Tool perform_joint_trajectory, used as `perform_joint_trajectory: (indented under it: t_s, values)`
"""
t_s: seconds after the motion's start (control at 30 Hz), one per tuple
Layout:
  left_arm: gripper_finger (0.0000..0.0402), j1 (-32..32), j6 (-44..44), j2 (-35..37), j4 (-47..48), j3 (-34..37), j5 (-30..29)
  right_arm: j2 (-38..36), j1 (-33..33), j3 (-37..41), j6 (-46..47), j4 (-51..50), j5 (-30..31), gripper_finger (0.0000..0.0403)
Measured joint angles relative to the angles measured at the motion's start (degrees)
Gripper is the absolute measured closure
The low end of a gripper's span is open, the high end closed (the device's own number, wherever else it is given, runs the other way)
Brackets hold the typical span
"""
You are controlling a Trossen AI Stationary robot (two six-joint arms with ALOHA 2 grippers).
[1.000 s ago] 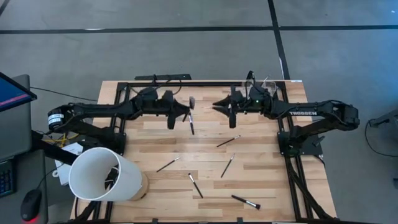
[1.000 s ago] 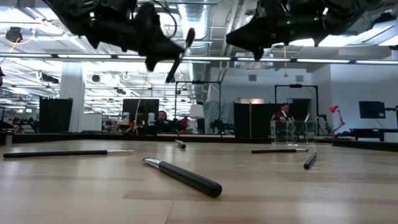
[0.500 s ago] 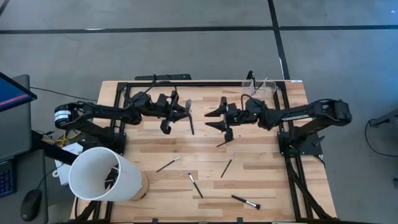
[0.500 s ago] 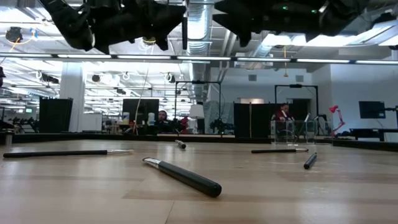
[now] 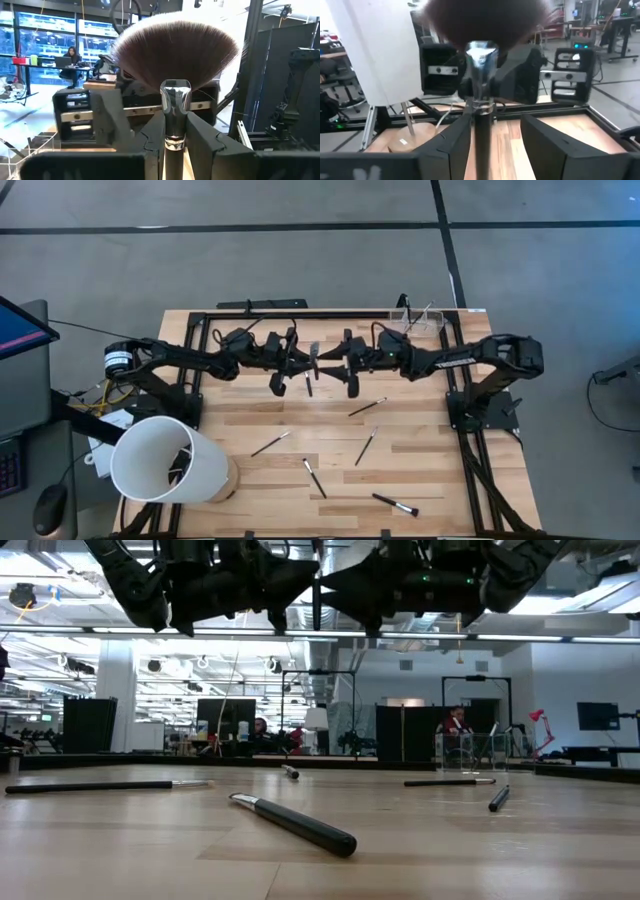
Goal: Put items in baskets/containers
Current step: Put the highlighter brush into the right section of the transparent organizer
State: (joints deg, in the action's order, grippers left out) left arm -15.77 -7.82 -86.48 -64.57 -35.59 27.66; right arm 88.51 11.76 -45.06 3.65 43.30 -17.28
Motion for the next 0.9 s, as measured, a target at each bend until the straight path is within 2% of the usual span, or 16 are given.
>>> perform_joint_trajectory:
  t_s: [0.23, 0.4, 0.9]
  values:
    - [0.0345, -0.1, 1.4, 0.0, -0.7, 0.0, -0.1, 0.0, 0.8, 0.0, 0.9, 0.0, -1.0, 0.0254]
    - [0.0345, -0.1, 1.6, 0.0, -1.2, 0.0, -1.3, 0.0, 0.8, -0.2, 1.0, 0.9, -6.1, 0.0257]
    - [0.0345, 1.4, 1.6, -0.5, -3.7, -1.2, -4.4, 0.0, 0.8, -1.2, 1.0, 0.9, -6.3, 0.0253]
